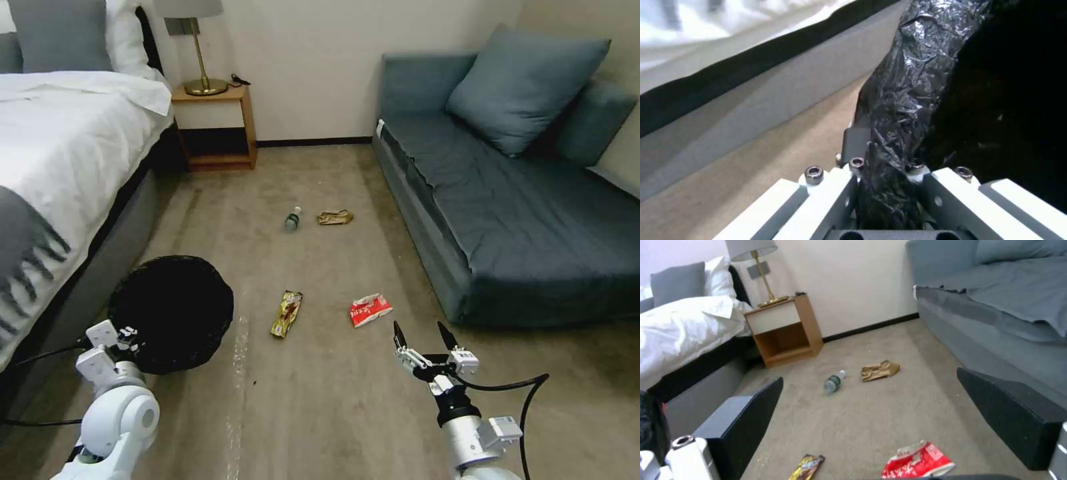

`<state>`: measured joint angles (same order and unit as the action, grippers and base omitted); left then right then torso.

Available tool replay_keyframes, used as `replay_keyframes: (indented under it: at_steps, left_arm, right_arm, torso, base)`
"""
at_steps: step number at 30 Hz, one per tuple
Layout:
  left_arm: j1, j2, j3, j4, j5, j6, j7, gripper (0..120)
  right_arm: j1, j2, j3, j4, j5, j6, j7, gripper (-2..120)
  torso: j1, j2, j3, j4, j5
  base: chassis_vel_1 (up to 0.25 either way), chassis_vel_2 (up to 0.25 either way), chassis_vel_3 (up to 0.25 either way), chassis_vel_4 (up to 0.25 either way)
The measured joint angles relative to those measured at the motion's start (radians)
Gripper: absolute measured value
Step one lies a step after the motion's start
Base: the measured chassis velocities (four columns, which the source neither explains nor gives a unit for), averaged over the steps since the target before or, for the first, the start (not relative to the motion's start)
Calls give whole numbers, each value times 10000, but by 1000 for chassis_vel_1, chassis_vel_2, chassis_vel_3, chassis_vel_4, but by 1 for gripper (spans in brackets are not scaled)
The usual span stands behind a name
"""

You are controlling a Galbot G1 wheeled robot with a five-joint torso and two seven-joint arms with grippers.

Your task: Pick up the trash bin, then pick up the garbage on the floor and place it into the trash bin.

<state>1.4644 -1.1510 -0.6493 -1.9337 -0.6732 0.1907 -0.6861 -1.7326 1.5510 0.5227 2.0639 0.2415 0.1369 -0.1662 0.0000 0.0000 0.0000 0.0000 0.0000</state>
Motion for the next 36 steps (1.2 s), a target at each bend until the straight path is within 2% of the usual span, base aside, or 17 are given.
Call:
replay_keyframes:
  at_steps: [36]
  left_arm:
    - [94, -38, -58, 161, 139, -209, -33, 1]
  right_arm:
    - [-158, 35, -50, -103, -172, 194, -124, 100]
  torso:
    - [0, 0, -1, -1, -1]
  base:
    - [-129, 131, 134, -134]
